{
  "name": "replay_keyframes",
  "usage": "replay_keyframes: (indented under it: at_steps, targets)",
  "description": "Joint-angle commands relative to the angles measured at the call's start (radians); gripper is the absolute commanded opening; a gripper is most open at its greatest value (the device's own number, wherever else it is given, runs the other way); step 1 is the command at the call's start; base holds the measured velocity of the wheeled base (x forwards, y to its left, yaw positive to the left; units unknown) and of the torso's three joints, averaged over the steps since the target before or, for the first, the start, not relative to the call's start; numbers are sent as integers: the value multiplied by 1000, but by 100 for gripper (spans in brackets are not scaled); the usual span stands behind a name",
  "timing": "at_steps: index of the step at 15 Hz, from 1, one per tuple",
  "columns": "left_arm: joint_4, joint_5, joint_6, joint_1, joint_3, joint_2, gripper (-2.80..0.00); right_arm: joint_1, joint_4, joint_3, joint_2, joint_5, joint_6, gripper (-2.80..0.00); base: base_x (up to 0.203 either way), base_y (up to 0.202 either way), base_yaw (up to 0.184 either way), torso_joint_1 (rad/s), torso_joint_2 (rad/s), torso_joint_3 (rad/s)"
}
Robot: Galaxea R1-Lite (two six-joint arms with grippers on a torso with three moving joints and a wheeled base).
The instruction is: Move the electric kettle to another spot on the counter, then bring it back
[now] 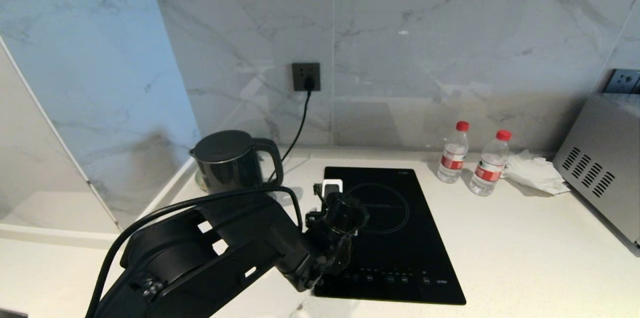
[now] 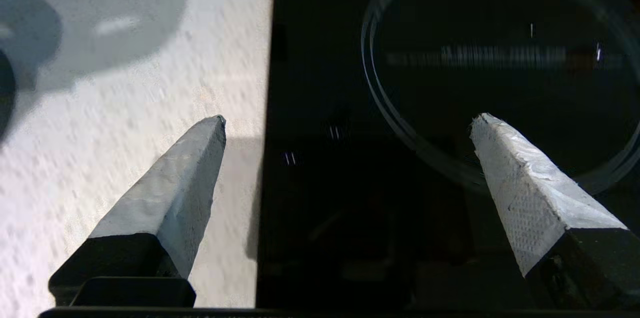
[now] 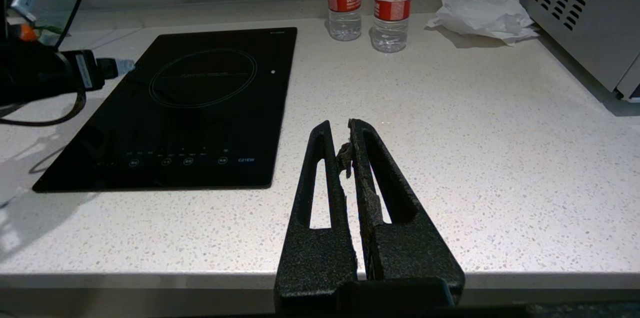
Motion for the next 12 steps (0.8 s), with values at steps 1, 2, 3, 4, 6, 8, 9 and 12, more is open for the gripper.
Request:
replay_keyframes:
  at_steps: [1, 2, 3, 4, 6, 8, 9, 12]
  targets:
    - [19, 18, -3, 13, -71, 29, 0, 0, 0, 0, 2, 0, 0, -280, 0, 0, 0, 0, 0, 0]
    - [38, 51, -3, 20, -102, 48, 0, 0, 0, 0, 2, 0, 0, -280, 0, 0, 0, 0, 0, 0]
    - [45, 96, -3, 26, -124, 64, 0, 0, 0, 0, 2, 1, 0, -280, 0, 0, 0, 0, 0, 0]
    - [47, 117, -3, 34, -129, 74, 0, 0, 0, 0, 2, 0, 0, -280, 0, 0, 0, 0, 0, 0]
    - [47, 128, -3, 48, -129, 78, 0, 0, 0, 0, 2, 0, 0, -280, 0, 0, 0, 0, 0, 0]
    - [47, 140, -3, 64, -132, 80, 0, 0, 0, 0, 2, 1, 0, -280, 0, 0, 0, 0, 0, 0]
    - [47, 140, -2, 72, -132, 79, 0, 0, 0, 0, 2, 1, 0, -280, 0, 0, 0, 0, 0, 0]
    - [47, 144, 8, 92, -134, 78, 0, 0, 0, 0, 2, 0, 0, -280, 0, 0, 0, 0, 0, 0]
